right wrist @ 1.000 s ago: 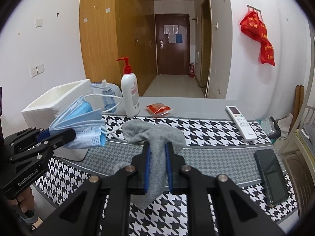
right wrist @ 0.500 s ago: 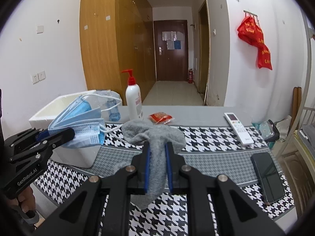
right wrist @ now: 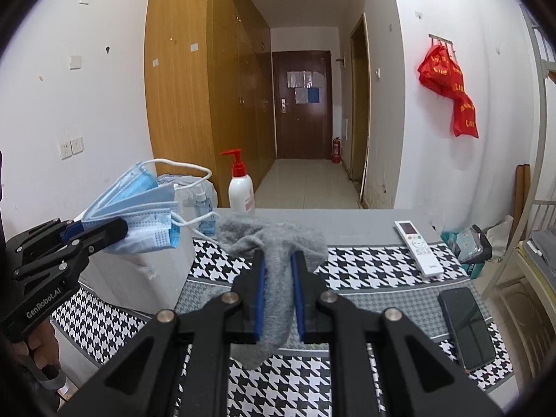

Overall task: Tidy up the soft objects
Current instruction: 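Carry the mask and sock toward the white foam box with both grippers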

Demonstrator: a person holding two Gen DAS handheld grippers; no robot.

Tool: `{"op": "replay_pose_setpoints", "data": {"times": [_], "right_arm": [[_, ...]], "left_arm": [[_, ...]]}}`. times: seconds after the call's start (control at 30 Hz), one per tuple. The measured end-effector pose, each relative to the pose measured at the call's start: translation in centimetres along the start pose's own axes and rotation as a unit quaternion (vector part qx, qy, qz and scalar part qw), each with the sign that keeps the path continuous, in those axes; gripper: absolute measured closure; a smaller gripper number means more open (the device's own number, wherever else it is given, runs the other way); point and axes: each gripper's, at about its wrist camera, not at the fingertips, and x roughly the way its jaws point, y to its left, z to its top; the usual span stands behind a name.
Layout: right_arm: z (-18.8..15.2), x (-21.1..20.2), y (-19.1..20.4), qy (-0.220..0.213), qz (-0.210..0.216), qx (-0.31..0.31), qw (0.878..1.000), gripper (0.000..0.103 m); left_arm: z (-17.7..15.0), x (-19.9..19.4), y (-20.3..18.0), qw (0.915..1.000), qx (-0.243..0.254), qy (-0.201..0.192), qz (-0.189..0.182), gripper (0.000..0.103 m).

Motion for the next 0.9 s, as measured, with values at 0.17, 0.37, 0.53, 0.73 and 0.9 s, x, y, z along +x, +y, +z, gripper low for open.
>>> {"op": "replay_pose_setpoints", "data": {"times": [0.17, 0.37, 0.53, 0.73, 0.9], "right_arm": [[0.6, -0.2, 0.2, -0.008, 0.001, -0.006, 1.0, 0.085], [1.2, -0.4, 0.9, -0.018, 0.011, -0.01, 1.0, 0.085], [1.7, -0.3, 1.2, -0.026, 0.019, -0.014, 0.999, 0.085], [2.3, 0.4, 1.9, -0.031, 0.036, -0.018, 0.999, 0.085], [2.7, 1.0, 2.6, -0.034, 0.057, -0.019, 0.998, 0.085]], "left_arm": [[0.5, -0.5, 0.1, 0.9999, 0.007, -0.01, 0.004, 0.082], [1.1, -0.9, 0.5, 0.9997, 0.007, -0.018, 0.012, 0.082], [1.5, -1.0, 1.0, 0.9995, 0.004, -0.025, 0.022, 0.082], [2.0, -1.4, 2.3, 0.9985, 0.003, -0.031, 0.045, 0.082], [2.1, -2.0, 3.6, 0.9975, -0.01, -0.035, 0.061, 0.082]]}}
